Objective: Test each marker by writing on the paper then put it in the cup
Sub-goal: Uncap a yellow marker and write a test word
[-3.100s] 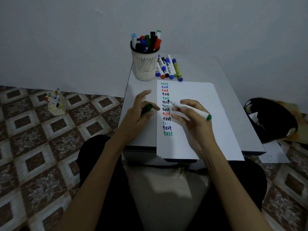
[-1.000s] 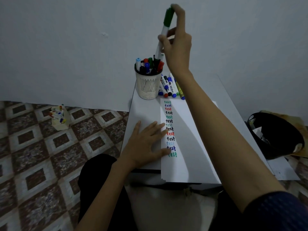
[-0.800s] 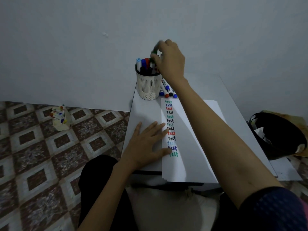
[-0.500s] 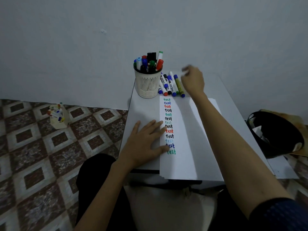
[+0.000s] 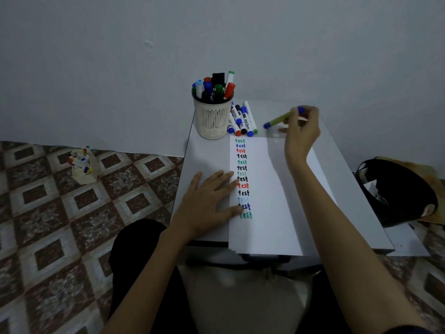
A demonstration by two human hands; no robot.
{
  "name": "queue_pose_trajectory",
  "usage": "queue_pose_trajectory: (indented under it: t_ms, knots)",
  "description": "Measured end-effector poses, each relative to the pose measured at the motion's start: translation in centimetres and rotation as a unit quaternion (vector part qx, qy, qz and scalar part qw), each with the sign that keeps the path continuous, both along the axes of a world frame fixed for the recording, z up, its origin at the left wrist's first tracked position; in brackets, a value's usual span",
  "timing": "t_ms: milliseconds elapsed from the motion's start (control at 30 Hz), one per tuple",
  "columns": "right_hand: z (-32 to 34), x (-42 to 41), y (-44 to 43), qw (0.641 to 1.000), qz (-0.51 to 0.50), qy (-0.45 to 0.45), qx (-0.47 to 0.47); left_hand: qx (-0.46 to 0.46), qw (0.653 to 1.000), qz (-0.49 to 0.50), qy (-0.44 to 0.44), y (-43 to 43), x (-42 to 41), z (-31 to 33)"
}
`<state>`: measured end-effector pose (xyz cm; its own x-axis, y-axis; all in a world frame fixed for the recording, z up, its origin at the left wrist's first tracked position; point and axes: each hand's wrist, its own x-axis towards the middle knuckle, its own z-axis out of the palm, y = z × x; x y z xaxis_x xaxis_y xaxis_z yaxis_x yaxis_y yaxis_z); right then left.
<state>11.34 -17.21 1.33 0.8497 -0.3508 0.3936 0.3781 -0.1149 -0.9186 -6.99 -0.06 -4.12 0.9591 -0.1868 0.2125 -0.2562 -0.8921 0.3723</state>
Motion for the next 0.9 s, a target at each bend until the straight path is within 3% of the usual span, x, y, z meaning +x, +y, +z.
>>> queue_pose_trajectory:
  t_ms: [133, 367, 533, 667, 900]
  knots:
    - [1.4, -4.8, -1.1, 0.991, 0.027, -0.033, 0.124, -0.060, 0.998, 0.009, -0.021, 0.0, -0.2, 0.2]
    - [-1.1, -13.0, 0.7, 0.964, 0.198, 0.097, 0.151, -0.248, 0.968, 0.016, -0.033, -0.5, -0.8, 1.3]
    - [-1.8, -15.9, 2.4, 0.944, 0.254, 0.139, 0.157, -0.217, 0.972, -0.031, -0.090, -0.5, -0.9, 1.1]
    - [-1.4, -16.8, 2.7, 0.931, 0.318, 0.154, 0.091, -0.233, 0.969, -0.029, -0.072, -0.5, -1.3, 1.4]
    - [-1.1, -16.1, 2.4, 0.941, 0.304, 0.132, 0.070, -0.233, 0.970, -0.035, -0.058, -0.5, -1.2, 1.4]
